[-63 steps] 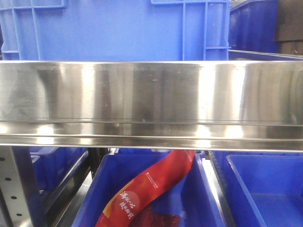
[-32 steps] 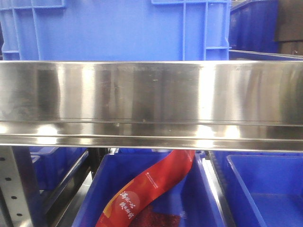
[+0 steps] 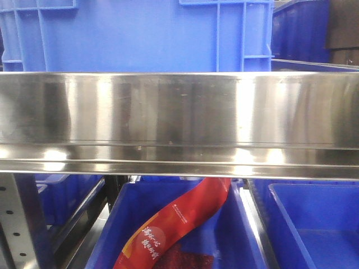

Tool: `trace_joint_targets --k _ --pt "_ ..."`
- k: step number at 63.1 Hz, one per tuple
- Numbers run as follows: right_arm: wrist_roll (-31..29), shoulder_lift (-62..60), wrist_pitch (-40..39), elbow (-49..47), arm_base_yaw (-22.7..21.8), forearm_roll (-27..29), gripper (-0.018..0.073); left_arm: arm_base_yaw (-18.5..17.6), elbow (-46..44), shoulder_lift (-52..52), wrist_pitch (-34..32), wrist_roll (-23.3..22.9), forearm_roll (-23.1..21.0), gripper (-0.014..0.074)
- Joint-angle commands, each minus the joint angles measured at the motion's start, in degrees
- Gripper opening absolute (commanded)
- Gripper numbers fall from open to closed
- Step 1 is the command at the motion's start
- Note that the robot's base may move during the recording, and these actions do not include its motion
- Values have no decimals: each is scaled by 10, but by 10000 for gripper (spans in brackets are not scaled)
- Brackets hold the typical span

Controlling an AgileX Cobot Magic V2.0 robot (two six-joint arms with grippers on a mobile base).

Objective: Grab PVC pipe and place in blue bin

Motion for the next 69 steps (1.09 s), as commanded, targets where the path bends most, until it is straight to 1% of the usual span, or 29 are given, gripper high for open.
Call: trace_joint_targets --k 1,65,69 --pt "-2 -4 -8 1 -2 -2 -162 -4 0 -4 -12 -2 -5 -111" --pt "-2 -3 -7 2 -2 -2 -162 -4 0 -4 -10 -2 -5 -111" --pt "-2 -3 -8 2 -2 -2 -162 -3 1 -4 -19 -2 -5 -111"
